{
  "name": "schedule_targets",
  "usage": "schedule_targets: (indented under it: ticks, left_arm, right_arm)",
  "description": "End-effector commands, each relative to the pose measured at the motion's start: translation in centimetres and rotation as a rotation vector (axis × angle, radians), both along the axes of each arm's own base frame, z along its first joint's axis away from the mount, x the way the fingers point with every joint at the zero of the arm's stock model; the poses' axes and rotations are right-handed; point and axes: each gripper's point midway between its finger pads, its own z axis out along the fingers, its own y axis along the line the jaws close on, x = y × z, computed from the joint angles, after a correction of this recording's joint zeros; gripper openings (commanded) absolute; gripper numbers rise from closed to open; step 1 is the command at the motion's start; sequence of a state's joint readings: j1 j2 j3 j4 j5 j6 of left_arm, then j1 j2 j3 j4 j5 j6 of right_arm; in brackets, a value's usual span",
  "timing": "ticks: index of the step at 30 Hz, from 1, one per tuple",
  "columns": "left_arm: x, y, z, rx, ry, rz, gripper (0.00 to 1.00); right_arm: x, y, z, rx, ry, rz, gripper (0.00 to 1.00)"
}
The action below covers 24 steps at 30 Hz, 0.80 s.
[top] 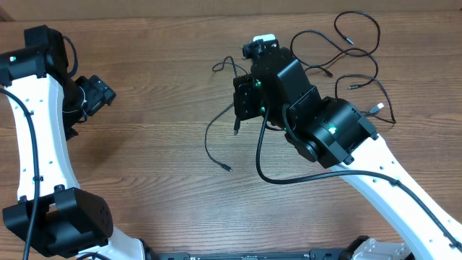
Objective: Untangle cables
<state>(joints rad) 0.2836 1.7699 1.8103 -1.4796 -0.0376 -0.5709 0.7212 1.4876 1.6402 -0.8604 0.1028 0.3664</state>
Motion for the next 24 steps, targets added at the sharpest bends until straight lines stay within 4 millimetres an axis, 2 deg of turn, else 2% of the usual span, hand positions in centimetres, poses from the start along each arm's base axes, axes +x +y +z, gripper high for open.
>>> schedule_targets:
  ticks: [1,5,15,21,24]
  left_arm:
    - [-0.1,0.0,-0.5,-0.010,0.012,0.016,1.00]
    - [-0.1,0.0,-0.5,-0.010,0.013,0.016,0.99]
    - [-0.1,0.0,-0.5,-0.010,0.013,0.016,1.00]
    - [-0.1,0.0,-0.5,-0.010,0.013,0.016,0.99]
    - [-0.1,0.0,-0.5,-0.010,0.013,0.016,1.00]
  right_arm:
    - [-1.0,1.1,0.9,0.060,0.018,0.068,0.04]
    - [-1.7,2.0,0.8,0.086,0.047,0.120,0.04]
    - [-1.7,2.0,0.5,0.084,0.052,0.122,0.04]
    - [-1.8,2.4,-1.4,0.056,0.103,0.128,0.04]
    - [-1.7,3.0,-3.3,0.033,0.158,0.143,0.04]
